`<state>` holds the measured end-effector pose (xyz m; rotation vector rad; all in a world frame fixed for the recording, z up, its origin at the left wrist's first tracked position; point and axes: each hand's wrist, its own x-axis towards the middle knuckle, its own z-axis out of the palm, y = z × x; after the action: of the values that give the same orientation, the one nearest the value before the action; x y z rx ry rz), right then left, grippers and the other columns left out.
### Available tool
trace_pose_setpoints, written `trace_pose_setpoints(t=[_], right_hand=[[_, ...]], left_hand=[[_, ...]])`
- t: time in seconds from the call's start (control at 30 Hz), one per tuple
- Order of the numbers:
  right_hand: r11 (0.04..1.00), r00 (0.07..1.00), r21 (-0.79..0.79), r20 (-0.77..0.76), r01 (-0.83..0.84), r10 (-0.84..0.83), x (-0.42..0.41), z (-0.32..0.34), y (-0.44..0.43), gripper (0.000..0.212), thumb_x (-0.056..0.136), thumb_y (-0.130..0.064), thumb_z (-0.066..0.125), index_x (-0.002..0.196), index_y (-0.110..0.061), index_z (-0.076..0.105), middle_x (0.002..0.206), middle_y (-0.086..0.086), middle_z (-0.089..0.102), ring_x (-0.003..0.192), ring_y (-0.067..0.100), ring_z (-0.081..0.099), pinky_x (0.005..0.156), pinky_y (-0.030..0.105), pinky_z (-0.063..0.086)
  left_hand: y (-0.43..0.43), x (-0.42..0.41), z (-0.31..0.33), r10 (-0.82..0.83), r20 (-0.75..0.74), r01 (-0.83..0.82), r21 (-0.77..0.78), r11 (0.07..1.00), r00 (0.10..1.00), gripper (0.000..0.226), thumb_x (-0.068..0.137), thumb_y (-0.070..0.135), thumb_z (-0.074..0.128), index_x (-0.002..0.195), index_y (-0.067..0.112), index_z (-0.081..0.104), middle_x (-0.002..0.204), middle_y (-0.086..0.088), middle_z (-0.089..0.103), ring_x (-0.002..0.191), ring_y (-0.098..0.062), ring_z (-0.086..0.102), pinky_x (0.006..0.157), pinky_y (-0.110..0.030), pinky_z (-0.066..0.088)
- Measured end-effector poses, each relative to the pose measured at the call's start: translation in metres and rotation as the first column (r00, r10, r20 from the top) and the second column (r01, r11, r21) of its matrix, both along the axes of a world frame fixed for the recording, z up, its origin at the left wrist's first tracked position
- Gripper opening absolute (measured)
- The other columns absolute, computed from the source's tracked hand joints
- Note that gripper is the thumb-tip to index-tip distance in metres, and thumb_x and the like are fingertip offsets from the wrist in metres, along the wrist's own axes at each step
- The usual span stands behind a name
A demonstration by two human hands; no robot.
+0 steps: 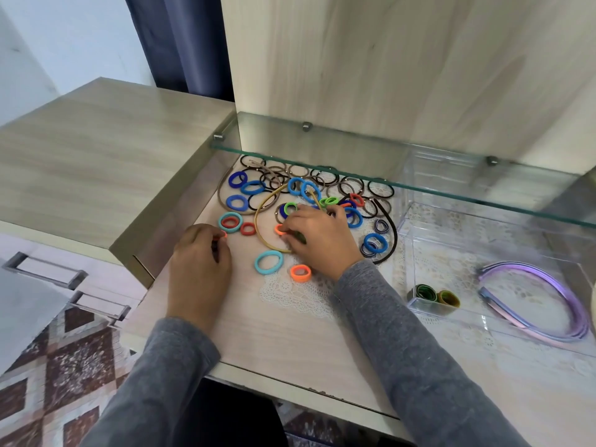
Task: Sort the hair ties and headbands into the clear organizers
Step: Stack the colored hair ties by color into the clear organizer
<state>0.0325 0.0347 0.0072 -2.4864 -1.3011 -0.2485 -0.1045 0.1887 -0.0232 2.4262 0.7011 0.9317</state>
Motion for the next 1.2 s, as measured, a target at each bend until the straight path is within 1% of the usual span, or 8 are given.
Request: trace_pose_setpoints(t=[0.3,0.43,0.5,0.67,0.77,0.93,1.07,1.2], right_hand=[[0.972,0.995,0.213,-0.035,0.098,-0.092,-0.01,-0.004,-0.031,0.019,0.09,-0.039,0.057,0.103,-0.033,0.07,0.105,-0.014,0.066,0.115,0.014,0.051,0.101,0.044,0.026],[0.957,0.991,0.258,-0.034,0.132,-0.128,-0.022,-0.017,-0.051,0.015,0.091,-0.036,0.061,0.103,-0.033,0.069,0.107,-0.016,0.067,0.116,0.015,0.051,0.101,0.039,0.023],[0.941,0.988,0.305,-0.002,0.147,-0.154,-0.026,-0.022,-0.055,0.013,0.09,-0.035,0.062,0.101,-0.031,0.069,0.105,-0.016,0.067,0.112,0.014,0.053,0.099,0.039,0.026],[0.911,0.987,0.383,-0.077,0.157,-0.138,-0.027,-0.026,-0.059,0.016,0.09,-0.038,0.06,0.098,-0.029,0.07,0.101,-0.017,0.067,0.109,0.012,0.053,0.094,0.042,0.032],[0.892,0.981,0.413,-0.134,0.184,-0.14,-0.025,-0.028,-0.06,0.011,0.09,-0.034,0.064,0.099,-0.031,0.07,0.102,-0.018,0.066,0.108,0.011,0.052,0.094,0.041,0.033],[0.865,0.98,0.463,-0.13,0.195,-0.152,-0.024,-0.028,-0.061,0.012,0.09,-0.032,0.065,0.1,-0.032,0.071,0.105,-0.016,0.065,0.107,0.013,0.053,0.092,0.041,0.035],[0.862,0.98,0.466,-0.116,0.2,-0.164,-0.024,-0.03,-0.062,0.011,0.089,-0.031,0.066,0.099,-0.03,0.071,0.103,-0.017,0.065,0.106,0.013,0.053,0.092,0.044,0.038],[0.859,0.978,0.47,-0.135,0.202,-0.156,-0.025,-0.028,-0.062,0.013,0.088,-0.034,0.063,0.097,-0.029,0.07,0.101,-0.017,0.065,0.106,0.011,0.052,0.092,0.041,0.036]], left_hand=[[0.0,-0.002,-0.002,-0.052,0.046,0.051,0.007,0.999,0.998,0.011,0.093,0.005,0.06,0.1,0.004,0.068,0.112,-0.01,0.058,0.097,-0.024,0.059,0.087,-0.036,0.051],[0.001,-0.004,-0.001,-0.06,0.068,0.064,-0.053,0.997,0.996,0.012,0.093,0.006,0.061,0.101,0.006,0.069,0.113,-0.007,0.061,0.095,-0.012,0.056,0.087,-0.006,0.04],[0.002,-0.003,0.001,-0.081,0.094,0.086,-0.054,0.995,0.992,0.011,0.092,0.004,0.062,0.101,0.006,0.069,0.111,-0.006,0.063,0.093,-0.01,0.057,0.084,-0.001,0.038],[-0.005,-0.006,0.004,-0.161,0.079,0.16,0.024,0.987,0.984,0.013,0.093,0.007,0.064,0.104,0.012,0.069,0.113,-0.001,0.064,0.101,-0.017,0.061,0.086,-0.035,0.054],[-0.02,-0.006,0.009,-0.2,0.066,0.2,0.01,0.98,0.977,0.012,0.093,0.011,0.063,0.103,0.015,0.069,0.114,0.0,0.065,0.108,-0.019,0.061,0.093,-0.035,0.051],[-0.046,0.003,0.011,-0.453,0.141,0.459,-0.008,0.888,0.88,0.008,0.092,0.007,0.067,0.099,0.009,0.069,0.106,0.002,0.066,0.102,-0.01,0.062,0.093,-0.017,0.046],[-0.052,0.006,0.005,-0.555,0.173,0.569,-0.043,0.821,0.814,0.007,0.092,0.012,0.069,0.098,0.008,0.071,0.104,0.003,0.067,0.099,-0.011,0.065,0.084,-0.031,0.055],[-0.046,0.007,0.001,-0.549,0.161,0.564,-0.073,0.822,0.82,0.019,0.091,0.034,0.065,0.099,0.017,0.07,0.103,0.012,0.07,0.1,-0.011,0.067,0.084,-0.046,0.054]])
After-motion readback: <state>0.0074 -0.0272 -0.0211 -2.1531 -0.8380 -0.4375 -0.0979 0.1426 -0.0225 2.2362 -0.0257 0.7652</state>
